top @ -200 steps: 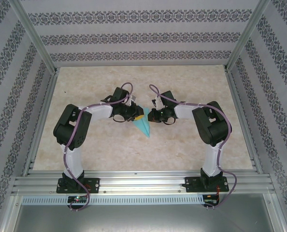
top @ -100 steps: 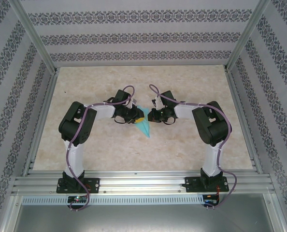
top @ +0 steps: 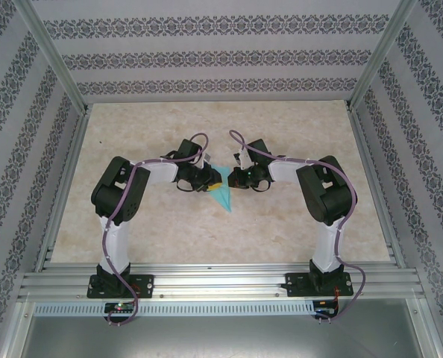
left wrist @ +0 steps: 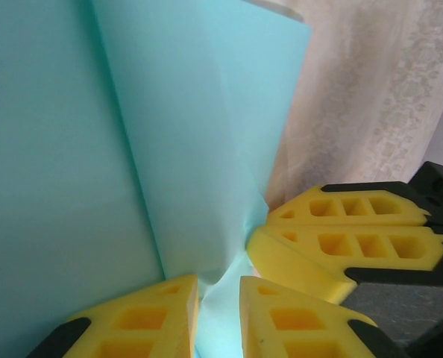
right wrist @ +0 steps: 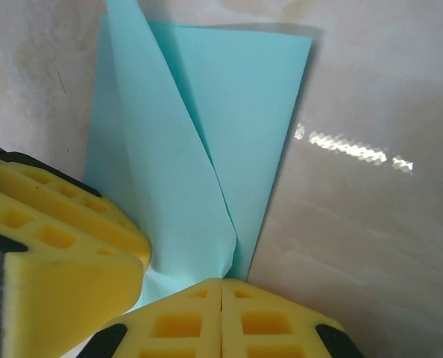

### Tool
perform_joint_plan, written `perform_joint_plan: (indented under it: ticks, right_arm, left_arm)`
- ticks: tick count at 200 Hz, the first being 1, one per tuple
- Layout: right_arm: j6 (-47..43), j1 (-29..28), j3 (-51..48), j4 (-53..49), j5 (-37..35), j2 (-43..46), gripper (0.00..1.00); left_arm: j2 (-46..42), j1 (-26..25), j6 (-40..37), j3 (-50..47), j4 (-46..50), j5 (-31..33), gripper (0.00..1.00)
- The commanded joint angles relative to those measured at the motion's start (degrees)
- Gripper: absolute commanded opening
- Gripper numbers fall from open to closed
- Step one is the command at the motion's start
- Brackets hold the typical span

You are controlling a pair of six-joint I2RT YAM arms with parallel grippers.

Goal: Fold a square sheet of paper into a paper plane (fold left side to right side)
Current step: Fourth fold the wing at the center of the table.

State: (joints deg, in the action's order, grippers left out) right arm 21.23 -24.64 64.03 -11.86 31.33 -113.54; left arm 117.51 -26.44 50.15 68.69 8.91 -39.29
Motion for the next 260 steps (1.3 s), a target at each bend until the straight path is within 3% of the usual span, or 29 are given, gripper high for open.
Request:
perform_joint_plan:
  ticks: [1, 107, 158, 198, 260]
  right_arm:
    - [-1.16, 0.12, 0.64, -2.90, -3.26, -1.72, 0.08]
    - [-1.18, 1.13, -1.60, -3.28, -3.83, 11.50, 0.23]
    - [1.87, -2.35, -10.71, 2.09, 3.40, 17.75, 0.22]
    - [2.06, -7.07, -11.77, 2.78, 3.71, 16.81, 0.21]
    - [0.57, -8.83, -9.97, 0.15, 1.15, 11.92, 0.21]
  left_arm:
    - [1.75, -0.82, -1.20, -0.28, 1.86, 1.42, 0.23]
    - [3.60, -0.82, 0.56, -2.52, -0.39, 2.67, 0.22]
    - [3.42, -0.81, 0.39, -2.36, -0.02, 2.86, 0.21]
    - [3.42, -0.81, 0.31, -2.39, 0.38, 3.17, 0.21]
    - [3.27, -0.81, -0.05, -2.17, 1.22, 3.39, 0.21]
